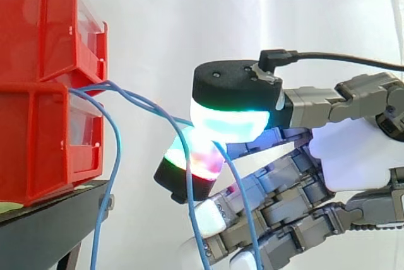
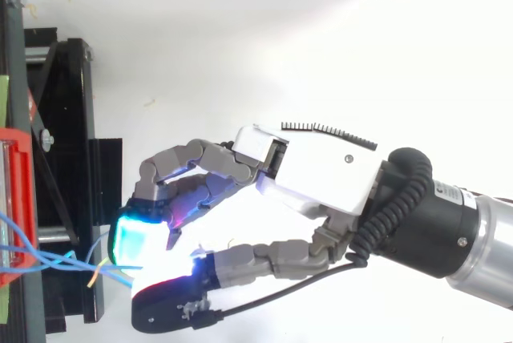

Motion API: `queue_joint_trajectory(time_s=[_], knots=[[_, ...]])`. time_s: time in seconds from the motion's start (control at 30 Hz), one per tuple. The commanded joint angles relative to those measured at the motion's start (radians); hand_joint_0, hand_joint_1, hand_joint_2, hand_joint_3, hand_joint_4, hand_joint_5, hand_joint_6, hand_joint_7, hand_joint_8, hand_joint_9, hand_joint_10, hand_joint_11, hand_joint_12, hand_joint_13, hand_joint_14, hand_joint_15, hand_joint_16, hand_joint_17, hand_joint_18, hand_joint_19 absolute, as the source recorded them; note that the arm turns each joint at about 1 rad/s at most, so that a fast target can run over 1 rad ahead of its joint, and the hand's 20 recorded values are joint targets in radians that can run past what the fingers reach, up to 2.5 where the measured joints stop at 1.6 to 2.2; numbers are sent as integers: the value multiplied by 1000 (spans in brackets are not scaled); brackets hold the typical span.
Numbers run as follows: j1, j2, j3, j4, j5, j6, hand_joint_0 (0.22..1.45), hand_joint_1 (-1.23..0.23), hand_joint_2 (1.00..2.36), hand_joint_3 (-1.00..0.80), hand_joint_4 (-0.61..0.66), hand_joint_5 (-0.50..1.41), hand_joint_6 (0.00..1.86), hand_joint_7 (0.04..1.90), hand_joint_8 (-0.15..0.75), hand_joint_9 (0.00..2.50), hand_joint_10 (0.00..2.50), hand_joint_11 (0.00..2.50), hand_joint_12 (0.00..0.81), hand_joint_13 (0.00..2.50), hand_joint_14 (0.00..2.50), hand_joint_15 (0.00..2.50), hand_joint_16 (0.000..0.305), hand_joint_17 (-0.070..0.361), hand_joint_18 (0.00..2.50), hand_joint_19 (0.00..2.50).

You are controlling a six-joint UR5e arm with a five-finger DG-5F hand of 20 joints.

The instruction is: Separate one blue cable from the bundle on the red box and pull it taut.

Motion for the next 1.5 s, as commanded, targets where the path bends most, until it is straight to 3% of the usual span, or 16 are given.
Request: queue_joint_trajectory(time_s=[0.0,0.2,0.33,0.43,0.57,0.6,0.63,0.7,0.73,0.87,0.9,1.0,1.23,1.4,1.47], knots=[[0,2,-1,-19,0,10,544,-733,1008,-175,61,-113,889,1103,363,944,9,521,421,727,7,269,52,116,780,293],[11,34,-1,-91,8,17,536,-722,1000,-131,53,-100,887,1117,357,992,7,481,445,746,6,264,57,129,812,270],[17,48,0,-132,34,17,509,-698,1117,-142,55,-94,887,1127,362,1007,9,483,451,752,6,266,59,132,821,263],[25,64,0,-172,66,19,501,-702,1158,-151,64,-92,887,1124,360,1011,7,486,452,753,6,269,59,133,822,259],[37,103,-1,-286,154,16,505,-713,1146,-138,69,-91,887,1137,362,1013,7,485,454,753,8,268,59,132,820,261],[37,103,-1,-286,154,16,506,-714,1144,-137,69,-91,887,1137,362,1014,7,486,454,753,9,268,59,132,820,262],[37,112,0,-332,175,16,505,-716,1149,-136,71,-90,887,1130,362,1014,9,486,454,755,6,266,59,132,821,254],[38,115,0,-344,180,16,507,-721,1145,-135,67,-90,886,1145,364,1016,7,490,453,756,8,269,59,132,819,262],[38,126,-1,-379,195,16,507,-721,1145,-135,68,-90,886,1145,362,1017,9,489,453,756,6,270,59,132,819,259],[42,133,-1,-410,214,16,515,-732,1116,-121,72,-90,886,1143,364,1025,9,495,453,756,6,271,58,131,814,256],[45,138,-1,-442,241,16,516,-733,1114,-123,72,-90,886,1144,364,1026,9,495,454,754,6,274,58,131,814,256],[49,138,-1,-459,261,19,522,-739,1087,-109,70,-90,887,1137,365,1026,8,504,452,754,7,278,58,130,812,258],[68,138,-1,-502,353,19,537,-756,1034,-89,72,-90,886,1152,368,1033,8,507,446,751,6,273,57,129,804,262],[80,138,-1,-499,355,45,535,-756,1044,-90,71,-89,886,1151,369,1036,11,496,448,753,7,279,57,129,808,253],[86,137,-1,-497,335,74,534,-756,1045,-90,70,-89,887,1152,367,1036,8,508,448,754,7,272,57,129,807,260]])
